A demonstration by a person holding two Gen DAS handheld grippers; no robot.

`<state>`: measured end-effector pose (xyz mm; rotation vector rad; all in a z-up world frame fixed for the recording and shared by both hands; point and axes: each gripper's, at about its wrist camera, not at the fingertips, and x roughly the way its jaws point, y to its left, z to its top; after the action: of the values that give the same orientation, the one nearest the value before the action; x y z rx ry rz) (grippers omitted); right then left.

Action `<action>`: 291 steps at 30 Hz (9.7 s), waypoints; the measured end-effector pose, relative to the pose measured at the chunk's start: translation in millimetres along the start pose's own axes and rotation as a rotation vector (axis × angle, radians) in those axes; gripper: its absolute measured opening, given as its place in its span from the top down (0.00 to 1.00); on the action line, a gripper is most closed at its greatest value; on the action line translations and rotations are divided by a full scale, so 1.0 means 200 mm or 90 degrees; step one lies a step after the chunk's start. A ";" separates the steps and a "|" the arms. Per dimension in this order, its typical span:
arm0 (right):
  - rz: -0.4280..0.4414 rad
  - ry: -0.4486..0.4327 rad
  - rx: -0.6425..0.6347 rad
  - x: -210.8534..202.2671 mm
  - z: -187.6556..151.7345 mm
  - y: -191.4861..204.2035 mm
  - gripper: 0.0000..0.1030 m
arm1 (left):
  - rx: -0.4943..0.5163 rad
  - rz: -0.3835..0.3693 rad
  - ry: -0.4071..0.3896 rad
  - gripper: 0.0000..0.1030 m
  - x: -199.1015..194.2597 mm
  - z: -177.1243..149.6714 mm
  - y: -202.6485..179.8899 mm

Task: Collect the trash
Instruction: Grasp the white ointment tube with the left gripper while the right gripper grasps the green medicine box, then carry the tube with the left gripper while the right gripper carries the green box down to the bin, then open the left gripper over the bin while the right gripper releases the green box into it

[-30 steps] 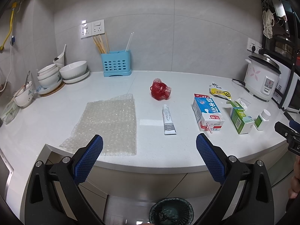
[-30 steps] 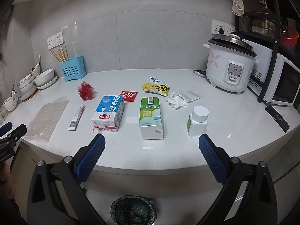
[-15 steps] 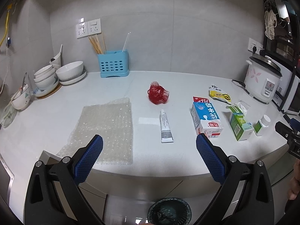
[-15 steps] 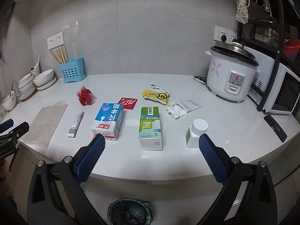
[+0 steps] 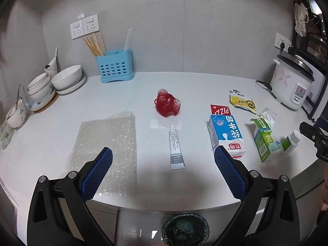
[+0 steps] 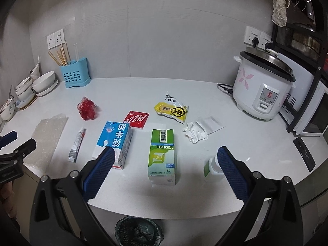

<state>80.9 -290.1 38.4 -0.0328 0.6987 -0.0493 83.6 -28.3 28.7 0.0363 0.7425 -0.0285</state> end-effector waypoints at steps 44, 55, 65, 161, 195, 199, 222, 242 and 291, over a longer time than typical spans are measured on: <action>0.038 0.267 -0.019 0.81 0.10 0.06 0.37 | -0.002 0.020 0.247 0.13 0.87 0.17 -0.10; 0.040 0.300 -0.016 0.88 0.07 0.07 0.51 | 0.002 0.024 0.283 0.22 0.99 0.15 -0.13; 0.030 0.294 -0.014 0.87 0.07 0.06 0.55 | 0.003 0.012 0.292 0.45 1.00 0.14 -0.17; 0.127 0.081 -0.008 0.00 -1.21 0.21 0.56 | 0.003 -0.115 0.102 0.81 -0.01 -1.12 -0.17; 0.122 0.240 0.043 1.04 -2.10 0.26 0.56 | 0.003 -0.134 0.245 0.81 1.16 -1.96 -0.32; 0.118 0.268 0.053 1.13 -2.21 0.26 0.56 | -0.001 -0.136 0.269 0.81 1.30 -2.08 -0.35; 0.098 0.354 0.038 1.58 -2.46 0.34 0.56 | -0.012 -0.149 0.396 0.80 1.83 -2.55 -0.47; 0.127 0.354 0.026 1.61 -2.46 0.44 0.56 | -0.041 -0.118 0.327 0.33 1.69 -2.39 -0.25; 0.122 0.354 -0.012 1.82 -2.57 0.65 0.13 | -0.074 -0.111 0.295 0.08 1.60 -2.29 0.03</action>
<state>32.1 -188.5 -594.3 0.0315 1.2546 0.1378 10.5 -6.6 -524.2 -0.1376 1.2087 -0.1458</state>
